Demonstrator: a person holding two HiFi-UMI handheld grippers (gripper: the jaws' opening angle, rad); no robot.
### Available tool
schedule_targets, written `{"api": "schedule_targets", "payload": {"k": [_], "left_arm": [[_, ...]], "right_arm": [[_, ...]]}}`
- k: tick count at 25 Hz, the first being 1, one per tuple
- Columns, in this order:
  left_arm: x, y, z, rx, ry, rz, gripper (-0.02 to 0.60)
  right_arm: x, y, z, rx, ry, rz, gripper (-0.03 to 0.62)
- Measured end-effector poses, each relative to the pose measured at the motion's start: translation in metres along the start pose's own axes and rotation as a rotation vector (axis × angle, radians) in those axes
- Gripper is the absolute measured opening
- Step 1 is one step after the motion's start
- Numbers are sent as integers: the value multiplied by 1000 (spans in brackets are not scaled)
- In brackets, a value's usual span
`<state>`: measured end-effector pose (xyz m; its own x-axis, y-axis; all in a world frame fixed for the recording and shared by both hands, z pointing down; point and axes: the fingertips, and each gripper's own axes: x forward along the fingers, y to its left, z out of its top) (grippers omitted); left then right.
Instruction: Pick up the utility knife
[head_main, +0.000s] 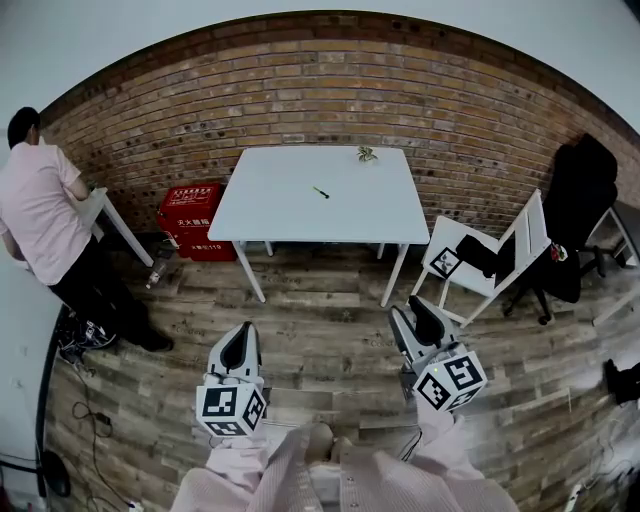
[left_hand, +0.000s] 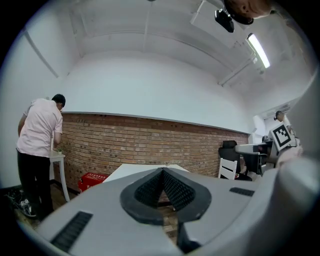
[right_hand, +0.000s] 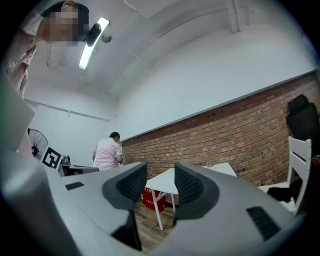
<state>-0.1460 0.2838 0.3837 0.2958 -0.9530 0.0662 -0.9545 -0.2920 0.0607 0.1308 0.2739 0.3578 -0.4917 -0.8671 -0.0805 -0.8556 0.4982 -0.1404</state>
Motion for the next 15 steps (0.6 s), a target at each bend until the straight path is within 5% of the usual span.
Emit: {"api": "schedule_targets", "payload": {"k": [15], "left_arm": [[59, 10, -15, -18, 41, -13, -8]], "right_arm": [[48, -38, -21, 62, 22, -21, 153]]}}
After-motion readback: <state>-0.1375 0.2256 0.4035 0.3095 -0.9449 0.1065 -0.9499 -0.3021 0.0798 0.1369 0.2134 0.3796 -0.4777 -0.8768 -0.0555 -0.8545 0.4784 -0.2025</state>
